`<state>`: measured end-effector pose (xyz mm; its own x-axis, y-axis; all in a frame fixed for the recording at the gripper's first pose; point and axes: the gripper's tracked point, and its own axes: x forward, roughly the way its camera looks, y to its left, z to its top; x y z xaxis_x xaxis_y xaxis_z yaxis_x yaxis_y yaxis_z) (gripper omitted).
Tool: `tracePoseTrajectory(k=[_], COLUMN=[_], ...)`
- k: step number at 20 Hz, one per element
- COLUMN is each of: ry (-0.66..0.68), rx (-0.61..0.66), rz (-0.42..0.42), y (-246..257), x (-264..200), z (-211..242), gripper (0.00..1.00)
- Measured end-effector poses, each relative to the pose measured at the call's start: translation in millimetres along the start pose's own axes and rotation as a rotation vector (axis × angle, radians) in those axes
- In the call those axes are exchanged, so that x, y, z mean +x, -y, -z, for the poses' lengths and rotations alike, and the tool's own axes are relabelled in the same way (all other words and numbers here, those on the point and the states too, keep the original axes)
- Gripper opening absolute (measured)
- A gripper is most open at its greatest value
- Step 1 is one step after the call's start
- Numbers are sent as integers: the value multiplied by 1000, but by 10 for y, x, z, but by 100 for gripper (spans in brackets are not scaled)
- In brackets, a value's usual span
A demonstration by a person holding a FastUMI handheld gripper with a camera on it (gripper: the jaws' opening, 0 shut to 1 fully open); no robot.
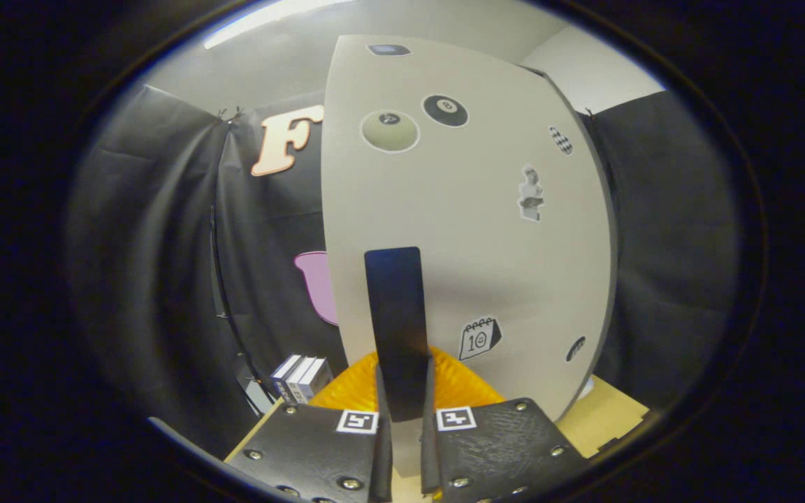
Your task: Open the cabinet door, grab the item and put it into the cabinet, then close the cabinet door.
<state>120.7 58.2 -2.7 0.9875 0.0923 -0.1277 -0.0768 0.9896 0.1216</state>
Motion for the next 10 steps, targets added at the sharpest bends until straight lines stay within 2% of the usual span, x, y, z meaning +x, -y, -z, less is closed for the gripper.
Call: tracePoseTrajectory(k=[10], ry=[-5], rx=[35], rz=[106], y=[896], x=[-1178], z=[-67], gripper=[15])
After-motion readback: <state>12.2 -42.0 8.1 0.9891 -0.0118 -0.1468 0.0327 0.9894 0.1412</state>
